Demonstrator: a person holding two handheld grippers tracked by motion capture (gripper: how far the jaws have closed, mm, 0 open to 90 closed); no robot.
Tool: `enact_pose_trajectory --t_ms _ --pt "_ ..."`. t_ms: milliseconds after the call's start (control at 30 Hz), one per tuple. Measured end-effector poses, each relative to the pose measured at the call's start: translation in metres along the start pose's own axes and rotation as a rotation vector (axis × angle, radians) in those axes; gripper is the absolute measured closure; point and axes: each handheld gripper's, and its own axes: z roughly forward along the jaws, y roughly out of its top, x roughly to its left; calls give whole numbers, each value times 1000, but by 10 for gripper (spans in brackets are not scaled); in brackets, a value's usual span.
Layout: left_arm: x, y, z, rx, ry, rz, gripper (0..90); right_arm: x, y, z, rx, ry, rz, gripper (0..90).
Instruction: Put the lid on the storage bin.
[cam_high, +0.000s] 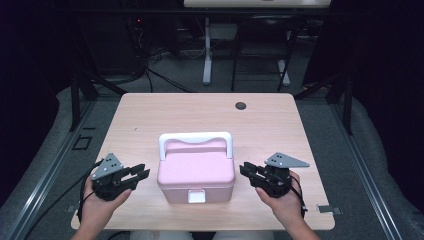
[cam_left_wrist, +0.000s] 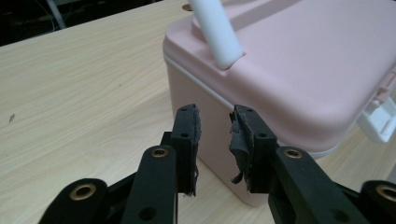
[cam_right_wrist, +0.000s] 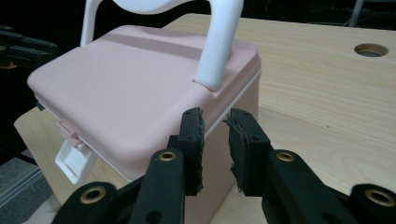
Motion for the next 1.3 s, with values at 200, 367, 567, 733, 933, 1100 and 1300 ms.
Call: enact_pose_trajectory --t_ms 200,367,567,733,933,1100,1300 --pt "15 -7 4 2 37 -52 650 -11 -3 3 16 -37 3 707" --pt "24 -10 6 -8 66 -76 618 -24 -7 4 17 -67 40 687" --pt "32 -18 10 -8 91 -96 597 -35 -14 7 16 -97 67 644" --pt "36 -26 14 4 95 -101 596 -44 -21 9 13 -119 86 620" --pt "42 -40 23 10 95 -94 594 -54 -34 15 21 -189 66 592" --pt "46 -52 29 38 101 -105 584 -63 -44 20 54 -224 65 583" --pt "50 -60 35 60 111 -105 574 -70 -53 26 79 -233 78 555"
